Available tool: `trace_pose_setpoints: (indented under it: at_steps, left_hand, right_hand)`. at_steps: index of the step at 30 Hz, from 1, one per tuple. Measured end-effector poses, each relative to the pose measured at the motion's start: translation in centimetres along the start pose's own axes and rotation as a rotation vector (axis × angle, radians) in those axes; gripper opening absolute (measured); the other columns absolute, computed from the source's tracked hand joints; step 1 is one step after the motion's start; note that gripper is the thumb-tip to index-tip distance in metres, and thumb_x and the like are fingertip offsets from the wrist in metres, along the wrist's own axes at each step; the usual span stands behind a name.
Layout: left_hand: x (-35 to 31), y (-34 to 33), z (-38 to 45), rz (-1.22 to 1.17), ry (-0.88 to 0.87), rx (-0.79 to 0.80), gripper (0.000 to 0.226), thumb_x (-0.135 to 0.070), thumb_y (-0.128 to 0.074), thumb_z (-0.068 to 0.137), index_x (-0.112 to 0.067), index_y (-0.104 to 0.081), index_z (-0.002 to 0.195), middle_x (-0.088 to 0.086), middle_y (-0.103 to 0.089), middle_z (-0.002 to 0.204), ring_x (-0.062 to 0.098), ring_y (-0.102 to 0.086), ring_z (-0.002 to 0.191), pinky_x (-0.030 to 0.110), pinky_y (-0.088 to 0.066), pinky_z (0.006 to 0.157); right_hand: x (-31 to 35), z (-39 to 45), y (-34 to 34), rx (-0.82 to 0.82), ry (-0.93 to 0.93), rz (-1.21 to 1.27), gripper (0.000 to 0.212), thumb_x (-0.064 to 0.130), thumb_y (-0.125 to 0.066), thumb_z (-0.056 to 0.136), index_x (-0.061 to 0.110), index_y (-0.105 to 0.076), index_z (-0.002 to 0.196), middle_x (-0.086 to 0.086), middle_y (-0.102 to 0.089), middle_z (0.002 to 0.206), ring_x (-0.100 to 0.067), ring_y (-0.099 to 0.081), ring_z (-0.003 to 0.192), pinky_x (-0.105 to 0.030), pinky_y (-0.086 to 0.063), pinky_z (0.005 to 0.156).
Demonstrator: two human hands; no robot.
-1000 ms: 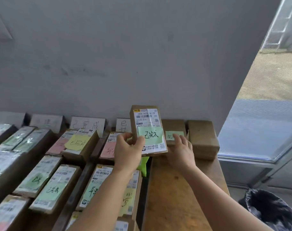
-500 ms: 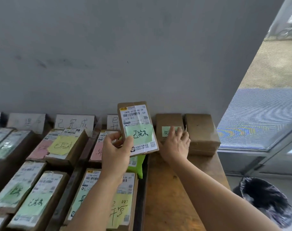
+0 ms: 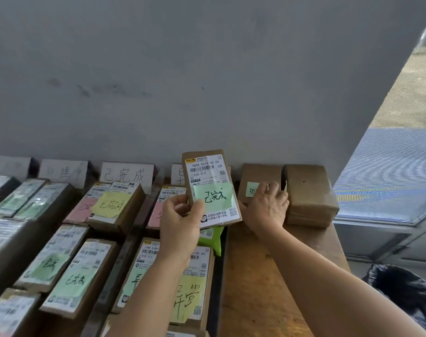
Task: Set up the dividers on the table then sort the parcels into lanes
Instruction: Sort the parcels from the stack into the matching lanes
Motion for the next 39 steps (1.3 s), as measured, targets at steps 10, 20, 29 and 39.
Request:
trace_pose_setpoints:
  at_steps: [10, 20, 29, 39]
  left_hand:
    - [0.3, 1.1, -0.4, -0.028, 0.016, -0.041, 0.025, -0.016, -0.068, 0.087, -0.022, -0.049, 0.101, 0.011, -0.072, 0.096, 0.024, -0.072, 0.084, 0.043, -0.058, 0.076]
    - [0.2, 1.9, -3.7, -0.011, 0.013, -0.018, 0.024, -0.017, -0.066, 0.088, -0.022, -0.049, 0.104, 0.009, -0.071, 0.1, 0.022, -0.072, 0.088, 0.04, -0.059, 0.076]
    - [0.3, 3.6, -9.0, 0.029, -0.003, -0.059, 0.021, -0.02, -0.066, 0.088, -0.025, -0.049, 0.099, 0.007, -0.071, 0.097, 0.019, -0.071, 0.086, 0.038, -0.058, 0.075]
    - [0.7, 6.7, -13.1, -0.025, 0.009, -0.072, 0.029, -0.023, -0.068, 0.087, -0.019, -0.052, 0.112, 0.007, -0.073, 0.093, 0.023, -0.072, 0.084, 0.049, -0.057, 0.08]
  right_hand:
    - [-0.4, -2.4, 0.2, 0.011, -0.031, 0.087, 0.073, 0.049, -0.058, 0.08, 0.011, -0.029, 0.134, -0.015, -0.025, 0.142, -0.047, -0.015, 0.137, -0.053, -0.02, 0.113]
    - [-4.2, -13.6, 0.5, 0.0, 0.02, 0.145, 0.084, 0.058, -0.059, 0.076, 0.022, -0.02, 0.141, -0.01, -0.018, 0.148, -0.037, -0.005, 0.142, -0.049, -0.01, 0.116]
    - [-4.8, -14.8, 1.1, -0.03, -0.022, 0.233, 0.085, 0.054, -0.065, 0.072, 0.018, -0.024, 0.138, -0.009, -0.024, 0.144, -0.034, -0.016, 0.138, -0.049, -0.02, 0.113]
    - [-6.2, -19.8, 5.5, -0.271, 0.082, 0.46, 0.084, 0.049, -0.075, 0.064, 0.019, -0.036, 0.132, -0.003, -0.036, 0.127, -0.026, -0.035, 0.124, -0.046, -0.03, 0.109]
Point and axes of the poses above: each hand's wrist, its own z-axis towards the middle knuckle, its own y-axis out of the back of the hand, x = y × z, the point moved 4 cm from there along z, towards the middle knuckle
